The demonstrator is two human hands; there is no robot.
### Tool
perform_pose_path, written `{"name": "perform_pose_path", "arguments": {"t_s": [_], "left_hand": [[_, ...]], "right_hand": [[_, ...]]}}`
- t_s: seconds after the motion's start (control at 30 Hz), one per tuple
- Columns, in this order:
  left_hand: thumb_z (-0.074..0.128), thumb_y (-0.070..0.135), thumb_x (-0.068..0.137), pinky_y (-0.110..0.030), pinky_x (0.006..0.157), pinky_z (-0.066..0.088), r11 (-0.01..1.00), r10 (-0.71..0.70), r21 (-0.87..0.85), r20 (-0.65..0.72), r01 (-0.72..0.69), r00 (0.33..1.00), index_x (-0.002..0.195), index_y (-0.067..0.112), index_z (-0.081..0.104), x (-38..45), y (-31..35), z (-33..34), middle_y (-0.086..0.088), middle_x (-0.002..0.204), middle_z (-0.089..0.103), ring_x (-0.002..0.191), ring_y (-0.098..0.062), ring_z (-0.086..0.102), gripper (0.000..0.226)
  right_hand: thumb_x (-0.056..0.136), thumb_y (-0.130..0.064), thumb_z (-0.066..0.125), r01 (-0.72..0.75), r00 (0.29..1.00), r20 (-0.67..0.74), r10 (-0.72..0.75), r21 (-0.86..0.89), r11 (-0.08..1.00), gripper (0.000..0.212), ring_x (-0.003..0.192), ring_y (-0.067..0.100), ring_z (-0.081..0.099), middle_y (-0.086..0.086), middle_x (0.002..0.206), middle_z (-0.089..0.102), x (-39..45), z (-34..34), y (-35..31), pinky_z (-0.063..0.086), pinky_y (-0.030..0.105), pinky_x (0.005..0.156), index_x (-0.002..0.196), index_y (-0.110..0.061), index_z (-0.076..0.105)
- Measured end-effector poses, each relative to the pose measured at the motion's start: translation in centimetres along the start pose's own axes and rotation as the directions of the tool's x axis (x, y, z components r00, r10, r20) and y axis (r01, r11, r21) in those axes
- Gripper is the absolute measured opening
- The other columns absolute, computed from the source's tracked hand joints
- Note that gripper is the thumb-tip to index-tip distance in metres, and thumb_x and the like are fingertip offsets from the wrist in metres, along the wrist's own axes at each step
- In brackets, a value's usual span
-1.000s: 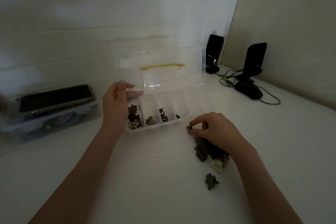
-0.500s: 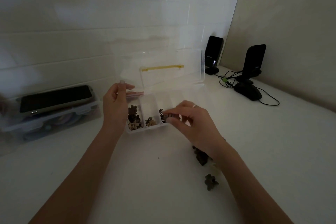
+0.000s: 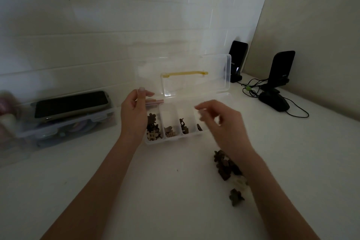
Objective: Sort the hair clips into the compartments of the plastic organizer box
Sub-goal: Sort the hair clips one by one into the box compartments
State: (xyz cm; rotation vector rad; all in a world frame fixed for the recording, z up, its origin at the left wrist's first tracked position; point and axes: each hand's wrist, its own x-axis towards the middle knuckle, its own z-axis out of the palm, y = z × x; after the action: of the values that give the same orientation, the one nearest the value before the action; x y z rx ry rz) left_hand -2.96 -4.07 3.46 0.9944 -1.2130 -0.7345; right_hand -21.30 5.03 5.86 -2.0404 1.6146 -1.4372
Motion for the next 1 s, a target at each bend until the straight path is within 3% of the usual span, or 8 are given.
{"name": "perform_pose_path", "arguments": {"t_s": [0.07,0.13,0.2,0.37,0.5,0.63,0.8,1.0], "left_hand": [[0.038,0.028,0.101,-0.005,0.067,0.042,1.0,-0.002,0.0,0.001,0.002,1.0,0.078,0.023,0.06,-0.1,0.0,0.0,0.012,0.078,0.062,0.066,0.011,0.059,0.033],[0.038,0.03,0.101,-0.011,0.073,0.044,1.0,-0.004,0.008,0.002,0.004,1.0,0.076,0.027,0.061,0.1,-0.2,0.0,0.012,0.08,0.063,0.07,0.008,0.059,0.034],[0.038,0.031,0.102,-0.016,0.075,0.044,1.0,-0.003,0.024,0.0,0.003,1.0,0.075,0.029,0.061,0.3,-0.4,0.0,0.012,0.082,0.063,0.072,0.007,0.058,0.035],[0.039,0.037,0.1,-0.042,0.087,0.05,1.0,-0.03,0.005,0.005,0.03,1.0,0.075,0.031,0.063,0.5,-0.9,-0.1,0.005,0.087,0.068,0.087,-0.025,0.067,0.034],[0.039,0.033,0.101,-0.037,0.083,0.05,1.0,-0.023,0.013,-0.012,0.024,1.0,0.075,0.03,0.061,0.5,-0.7,0.0,0.008,0.083,0.065,0.079,-0.009,0.065,0.034],[0.04,0.038,0.1,-0.042,0.087,0.049,1.0,-0.015,0.011,-0.002,0.015,1.0,0.073,0.035,0.063,0.7,-1.0,-0.1,0.007,0.084,0.066,0.086,-0.021,0.064,0.036],[0.039,0.031,0.101,-0.025,0.078,0.046,1.0,-0.003,-0.005,-0.01,0.003,1.0,0.075,0.028,0.061,0.3,-0.5,0.0,0.008,0.081,0.064,0.073,-0.003,0.061,0.034],[0.039,0.033,0.101,-0.036,0.086,0.048,1.0,0.004,0.002,-0.008,-0.004,1.0,0.076,0.028,0.062,0.6,-0.9,0.0,0.007,0.086,0.066,0.083,-0.015,0.063,0.034]], "right_hand": [[0.088,-0.015,0.06,-0.09,0.996,0.025,0.09,-0.017,0.996,0.013,0.057,0.003,0.053,-0.013,0.061,0.059,-0.1,-2.3,1.1,0.037,0.01,0.053,0.086,-0.024,0.068],[0.085,-0.01,0.058,-0.207,0.957,0.206,0.202,0.002,0.978,0.02,0.054,0.007,0.048,-0.009,0.054,0.053,-0.5,-4.3,2.1,0.039,0.018,0.055,0.075,-0.024,0.069],[0.084,-0.007,0.058,-0.26,0.893,0.371,0.256,-0.039,0.965,0.025,0.053,0.002,0.044,-0.01,0.057,0.052,-0.8,-5.6,2.8,0.037,0.014,0.055,0.072,-0.025,0.071],[0.082,-0.021,0.066,-0.254,0.769,0.545,0.333,-0.216,0.943,0.023,0.072,0.004,0.048,-0.011,0.087,0.057,-1.2,-5.6,3.8,0.039,0.016,0.066,0.092,-0.041,0.07],[0.082,-0.026,0.067,-0.218,0.694,0.622,0.362,-0.298,0.929,0.025,0.084,0.004,0.048,-0.008,0.103,0.052,-1.5,-5.1,4.3,0.036,0.015,0.074,0.098,-0.044,0.068],[0.083,-0.028,0.067,-0.175,0.729,0.602,0.325,-0.295,0.939,0.018,0.088,0.006,0.051,-0.005,0.101,0.055,-1.4,-4.5,4.3,0.038,0.013,0.073,0.092,-0.044,0.069],[0.086,-0.025,0.063,-0.16,0.784,0.568,0.251,-0.206,0.965,0.014,0.073,0.007,0.053,-0.009,0.092,0.065,-1.2,-4.7,3.8,0.043,0.018,0.067,0.089,-0.036,0.071],[0.086,-0.016,0.064,-0.1,0.858,0.509,0.068,0.037,0.994,0.013,0.067,0.002,0.056,-0.008,0.085,0.072,-0.8,-3.4,1.5,0.039,0.009,0.056,0.091,-0.024,0.073]]}}
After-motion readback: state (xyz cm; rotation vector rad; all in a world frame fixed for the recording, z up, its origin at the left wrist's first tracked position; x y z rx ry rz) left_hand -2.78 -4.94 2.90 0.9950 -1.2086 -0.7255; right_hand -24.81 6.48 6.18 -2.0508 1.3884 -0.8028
